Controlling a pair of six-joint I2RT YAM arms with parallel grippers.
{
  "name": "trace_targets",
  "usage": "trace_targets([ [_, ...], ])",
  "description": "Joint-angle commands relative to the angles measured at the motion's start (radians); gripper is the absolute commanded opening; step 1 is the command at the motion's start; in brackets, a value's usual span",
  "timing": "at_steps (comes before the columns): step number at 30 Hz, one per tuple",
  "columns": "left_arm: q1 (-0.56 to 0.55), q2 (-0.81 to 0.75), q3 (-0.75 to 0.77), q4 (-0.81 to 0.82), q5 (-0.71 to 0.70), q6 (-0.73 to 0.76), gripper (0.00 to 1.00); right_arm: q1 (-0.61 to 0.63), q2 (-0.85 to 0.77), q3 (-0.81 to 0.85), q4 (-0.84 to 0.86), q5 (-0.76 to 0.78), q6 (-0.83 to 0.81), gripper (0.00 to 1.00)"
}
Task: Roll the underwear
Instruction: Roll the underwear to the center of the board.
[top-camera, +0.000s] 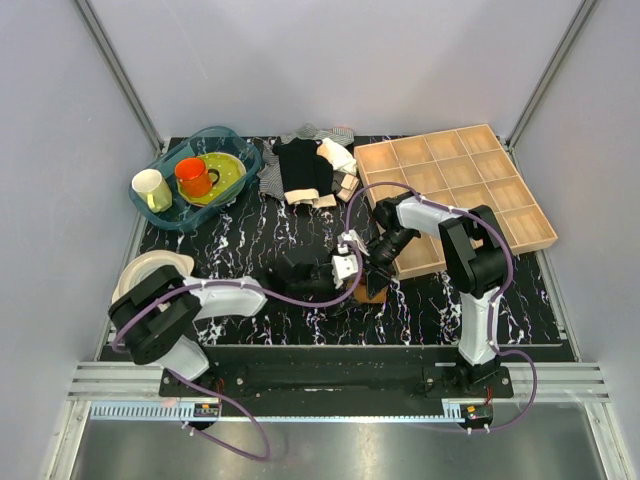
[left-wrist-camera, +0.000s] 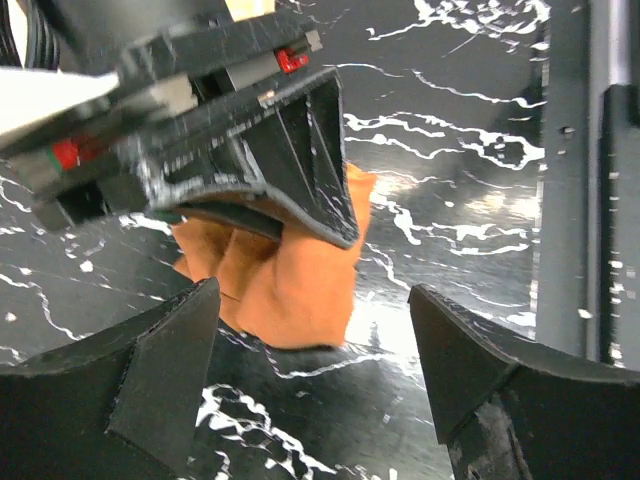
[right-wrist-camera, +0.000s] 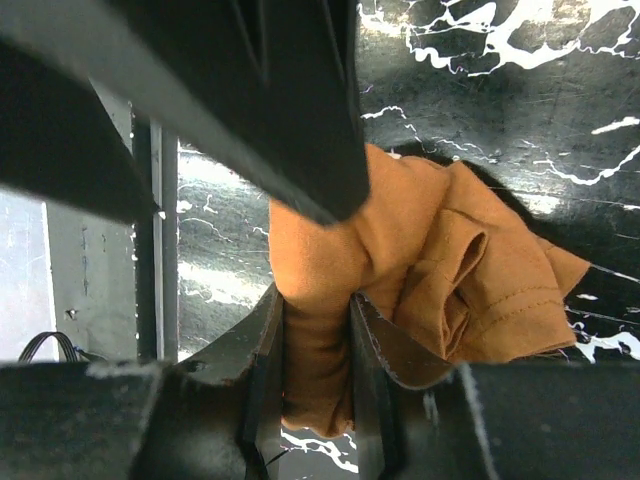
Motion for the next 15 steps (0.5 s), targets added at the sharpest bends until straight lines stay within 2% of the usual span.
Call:
trace_targets([
  [1, -0.038, 0.063, 0.118, -0.157, -0.121, 0.207, 0.80, -0.005, 0.024, 0.001, -0.020, 0.028, 0.025, 0.30],
  [9, -0.082, 0.170, 0.234, -0.291, -0.202, 0.305, 0.74, -0.005, 0.027, -0.001, -0.009, 0.031, 0.042, 0.31],
  [13, -0.090, 0.212, 0.269, -0.333, -0.211, 0.318, 0.59, -0.008, 0.022, -0.002, -0.001, 0.031, 0.051, 0.32],
  [15, -0.092, 0.221, 0.281, -0.343, -0.199, 0.318, 0.49, -0.006, 0.022, -0.004, 0.005, 0.030, 0.060, 0.34],
])
